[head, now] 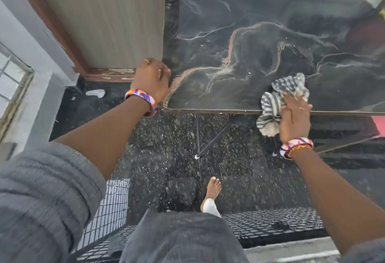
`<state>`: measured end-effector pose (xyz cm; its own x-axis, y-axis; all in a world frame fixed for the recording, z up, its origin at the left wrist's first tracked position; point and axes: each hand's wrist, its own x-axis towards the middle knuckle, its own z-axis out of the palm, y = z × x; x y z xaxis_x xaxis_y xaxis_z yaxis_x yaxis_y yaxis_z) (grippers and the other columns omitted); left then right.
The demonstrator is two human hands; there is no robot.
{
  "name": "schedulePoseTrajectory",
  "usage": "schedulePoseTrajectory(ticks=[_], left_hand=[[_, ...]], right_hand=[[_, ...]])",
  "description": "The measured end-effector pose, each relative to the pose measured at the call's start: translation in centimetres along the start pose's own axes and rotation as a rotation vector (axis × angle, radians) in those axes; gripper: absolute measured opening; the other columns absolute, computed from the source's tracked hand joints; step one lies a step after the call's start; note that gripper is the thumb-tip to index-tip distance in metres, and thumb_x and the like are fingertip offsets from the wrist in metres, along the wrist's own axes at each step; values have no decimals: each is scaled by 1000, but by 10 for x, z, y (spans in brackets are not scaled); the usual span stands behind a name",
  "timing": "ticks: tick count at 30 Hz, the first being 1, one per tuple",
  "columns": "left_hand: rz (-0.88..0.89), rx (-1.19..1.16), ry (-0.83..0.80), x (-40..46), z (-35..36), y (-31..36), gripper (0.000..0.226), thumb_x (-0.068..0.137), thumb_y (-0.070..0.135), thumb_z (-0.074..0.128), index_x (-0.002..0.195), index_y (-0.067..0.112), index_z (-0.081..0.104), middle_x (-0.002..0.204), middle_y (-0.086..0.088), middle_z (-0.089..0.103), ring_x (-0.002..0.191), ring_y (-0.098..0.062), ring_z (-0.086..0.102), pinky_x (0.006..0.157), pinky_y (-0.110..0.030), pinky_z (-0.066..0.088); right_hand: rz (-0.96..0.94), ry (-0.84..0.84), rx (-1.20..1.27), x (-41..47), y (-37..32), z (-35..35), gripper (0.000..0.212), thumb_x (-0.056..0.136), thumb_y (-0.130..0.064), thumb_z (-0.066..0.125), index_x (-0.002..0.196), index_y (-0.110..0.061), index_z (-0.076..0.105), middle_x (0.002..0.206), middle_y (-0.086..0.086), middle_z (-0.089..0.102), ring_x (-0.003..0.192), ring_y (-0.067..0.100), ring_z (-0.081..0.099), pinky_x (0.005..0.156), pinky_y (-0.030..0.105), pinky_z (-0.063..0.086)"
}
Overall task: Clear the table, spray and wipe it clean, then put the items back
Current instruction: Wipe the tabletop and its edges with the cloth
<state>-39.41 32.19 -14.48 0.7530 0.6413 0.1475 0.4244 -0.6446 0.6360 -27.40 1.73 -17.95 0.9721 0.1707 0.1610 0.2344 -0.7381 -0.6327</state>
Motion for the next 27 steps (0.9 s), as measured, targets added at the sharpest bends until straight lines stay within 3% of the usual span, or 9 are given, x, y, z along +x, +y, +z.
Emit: schedulePoseTrajectory(ticks=[4,8,10,13,17,19,22,25,27], left_hand=[[-11,-20,46,3,0,1,25,91,11,46,107,3,64,128,-20,51,108,-36,56,94,-32,41],[24,-18,81,4,-2,2,25,91,10,47,107,2,65,127,-20,53,108,-35,56,91,-29,39],[23,10,87,4,-6,-5,25,91,10,48,107,1,65,127,-20,52,106,-36,57,90,-30,39],[9,48,98,7,-14,-17,26,90,11,49,104,-1,67,122,-23,56,104,-37,58,90,-31,41],[0,62,61,14,-25,-19,27,90,14,49,101,0,69,110,-24,66,103,-38,60,91,-36,45],[10,50,31,17,-28,-12,33,88,20,47,100,-1,69,106,-24,68,101,-38,61,90,-38,46],[36,47,1,21,-21,2,34,89,20,46,101,-3,69,109,-25,67,103,-38,60,91,-38,45],[48,54,0,25,-7,16,27,93,16,49,103,-1,67,114,-24,63,106,-39,58,91,-37,43],[88,72,-15,28,1,23,25,92,16,49,103,2,67,114,-22,62,105,-38,57,89,-35,43]], right_hand=[[-259,-144,-79,-35,-48,28,60,75,-17,31,131,-9,51,141,15,47,139,34,29,111,58,26],[-529,-250,-208,-69,-97,74,54,75,-18,58,129,-14,53,137,8,53,133,35,39,108,60,31],[-624,-255,-165,-83,-124,98,58,63,5,66,117,-16,63,124,6,64,123,35,52,97,56,45],[-743,-405,101,-91,-162,117,50,63,18,50,91,-16,76,106,6,72,110,32,61,89,48,53],[-534,-622,469,-85,-179,99,56,59,26,36,82,-5,76,100,10,74,110,14,61,101,16,43],[-420,-570,627,-74,-172,76,56,62,28,35,85,-3,74,98,6,73,102,-2,59,101,7,38],[-344,-369,775,-39,-147,31,47,71,24,45,87,-10,72,88,-12,72,91,-9,63,92,14,48],[-314,-46,681,4,-112,-24,46,75,16,48,83,-23,71,81,-28,70,90,-3,66,81,12,50],[-228,236,535,34,-83,-52,51,70,13,40,90,-25,68,86,-24,69,88,-6,63,80,6,45]])
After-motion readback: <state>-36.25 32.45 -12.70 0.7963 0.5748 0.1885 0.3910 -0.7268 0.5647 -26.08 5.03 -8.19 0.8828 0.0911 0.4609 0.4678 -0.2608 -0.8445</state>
